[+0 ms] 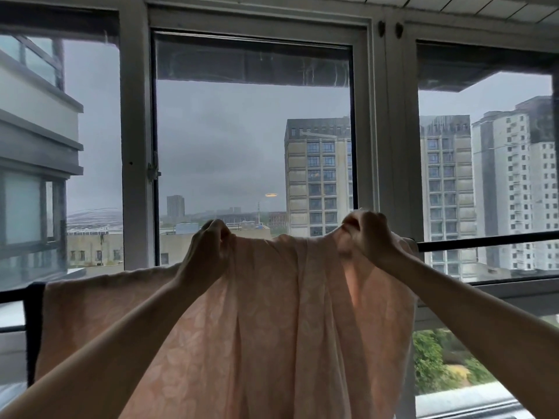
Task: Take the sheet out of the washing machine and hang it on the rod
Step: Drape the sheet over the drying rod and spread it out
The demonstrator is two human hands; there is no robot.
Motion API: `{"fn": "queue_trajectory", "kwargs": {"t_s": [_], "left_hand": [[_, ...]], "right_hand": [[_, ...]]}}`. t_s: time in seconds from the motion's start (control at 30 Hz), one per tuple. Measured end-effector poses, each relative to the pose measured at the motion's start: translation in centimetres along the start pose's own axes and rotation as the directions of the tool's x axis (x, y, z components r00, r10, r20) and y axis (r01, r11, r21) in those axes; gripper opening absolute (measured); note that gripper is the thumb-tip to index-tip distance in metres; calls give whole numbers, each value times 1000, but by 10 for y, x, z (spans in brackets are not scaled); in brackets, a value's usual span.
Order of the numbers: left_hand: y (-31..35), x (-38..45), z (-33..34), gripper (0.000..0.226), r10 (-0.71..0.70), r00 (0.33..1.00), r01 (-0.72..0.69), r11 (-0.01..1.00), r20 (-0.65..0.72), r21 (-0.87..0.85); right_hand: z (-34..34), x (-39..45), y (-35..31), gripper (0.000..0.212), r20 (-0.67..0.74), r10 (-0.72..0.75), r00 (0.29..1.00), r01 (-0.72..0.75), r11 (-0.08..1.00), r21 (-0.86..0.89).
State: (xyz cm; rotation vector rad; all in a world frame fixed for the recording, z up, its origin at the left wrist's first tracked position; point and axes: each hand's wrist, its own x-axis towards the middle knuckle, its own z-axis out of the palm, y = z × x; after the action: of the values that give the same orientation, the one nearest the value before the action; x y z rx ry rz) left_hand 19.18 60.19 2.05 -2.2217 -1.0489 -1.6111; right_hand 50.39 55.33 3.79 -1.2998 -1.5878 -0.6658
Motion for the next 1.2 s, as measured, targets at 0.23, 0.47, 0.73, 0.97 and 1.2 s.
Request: {"fn": "queue_trajectory", "kwargs": {"t_s": [0.23,0.47,0.73,0.97,1.2], "left_hand": [[7,21,4,11,-20,1000,20,1000,-10,-19],[-12,17,-5,19,-26,997,22,998,67,60],[-13,11,-7,10,-48,984,27,992,174,121],[32,8,18,11,56,942,-90,992,331,89],[68,8,57,27,125,916,-149,988,381,33]], "right_hand": [[-12,37,11,13,-46,182,982,-185,981,-65],[-21,25,49,16,-65,351,934,-356,923,-144],[-36,4,60,13,42,249,968,-237,954,-185],[-45,-6,54,17,200,139,970,-104,979,-176],[-39,-27,61,23,303,-16,953,69,984,-166]]}}
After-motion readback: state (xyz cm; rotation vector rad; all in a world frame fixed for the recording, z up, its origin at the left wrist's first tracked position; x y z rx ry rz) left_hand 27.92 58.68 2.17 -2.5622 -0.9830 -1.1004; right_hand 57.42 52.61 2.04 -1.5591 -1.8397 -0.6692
